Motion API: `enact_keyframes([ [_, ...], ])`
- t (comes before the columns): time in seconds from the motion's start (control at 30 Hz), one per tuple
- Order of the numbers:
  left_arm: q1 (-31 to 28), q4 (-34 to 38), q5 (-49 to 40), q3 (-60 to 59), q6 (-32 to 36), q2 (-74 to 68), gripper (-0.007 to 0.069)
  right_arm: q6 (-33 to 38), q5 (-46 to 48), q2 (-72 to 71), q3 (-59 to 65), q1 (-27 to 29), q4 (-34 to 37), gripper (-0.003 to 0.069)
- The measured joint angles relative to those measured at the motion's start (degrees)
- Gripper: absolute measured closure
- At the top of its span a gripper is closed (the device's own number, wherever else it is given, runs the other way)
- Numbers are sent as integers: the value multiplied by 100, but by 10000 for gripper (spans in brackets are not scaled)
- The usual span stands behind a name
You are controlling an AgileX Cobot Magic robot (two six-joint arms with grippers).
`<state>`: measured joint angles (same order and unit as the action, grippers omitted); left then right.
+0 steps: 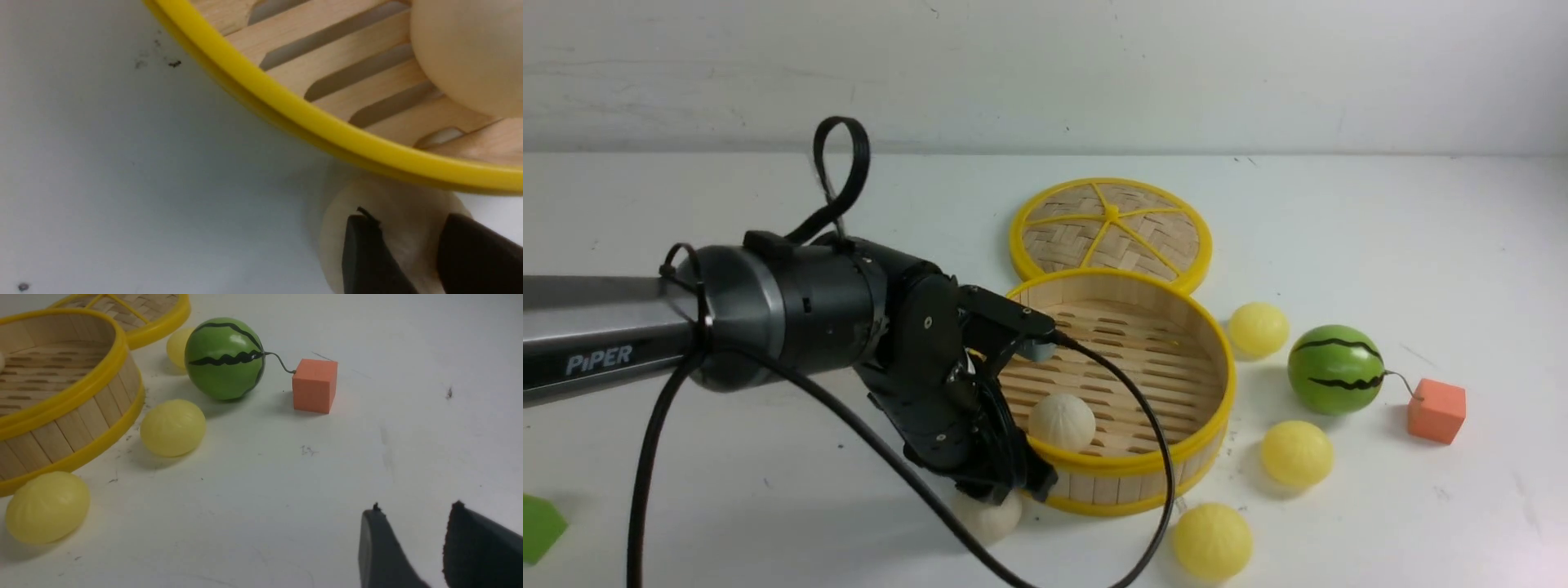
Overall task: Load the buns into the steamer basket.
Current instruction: Use the left arm to grab a steamed stuffed bun, then use the left arm to put the steamed stuffed bun into the steamer
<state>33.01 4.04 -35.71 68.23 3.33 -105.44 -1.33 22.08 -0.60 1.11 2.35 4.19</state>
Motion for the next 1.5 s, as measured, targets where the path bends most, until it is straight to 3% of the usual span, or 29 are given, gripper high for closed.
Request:
enact_keyframes([
  [0.1, -5, 14, 60, 0, -13, -55, 400, 0, 0, 0, 0, 0, 0, 419],
  [0.3, -7, 193, -461, 78, -15, -29, 623, 0, 0, 0, 0, 0, 0, 419],
  [0.37, -7, 198, -763, 164, -69, 71, 634, 0, 0, 0, 0, 0, 0, 419],
  [0.5, 16, 232, -1533, 644, -238, 639, 634, 0, 0, 0, 0, 0, 0, 419],
  [0.7, 90, 474, -1566, 1699, 20, 720, 634, 0, 0, 0, 0, 0, 0, 419],
  [0.97, 102, 61, -1792, 3666, 111, -1318, 634, 0, 0, 0, 0, 0, 0, 419],
  [1.23, 102, -87, -1999, 4845, 26, -2296, 627, 0, 0, 0, 0, 0, 0, 419],
  [1.33, 102, -168, -2008, 4932, 5, -2452, 601, 0, 0, 0, 0, 0, 0, 419],
  [1.5, 102, -301, -1973, 4962, -42, -2597, 426, 0, 0, 0, 0, 0, 11, 419],
])
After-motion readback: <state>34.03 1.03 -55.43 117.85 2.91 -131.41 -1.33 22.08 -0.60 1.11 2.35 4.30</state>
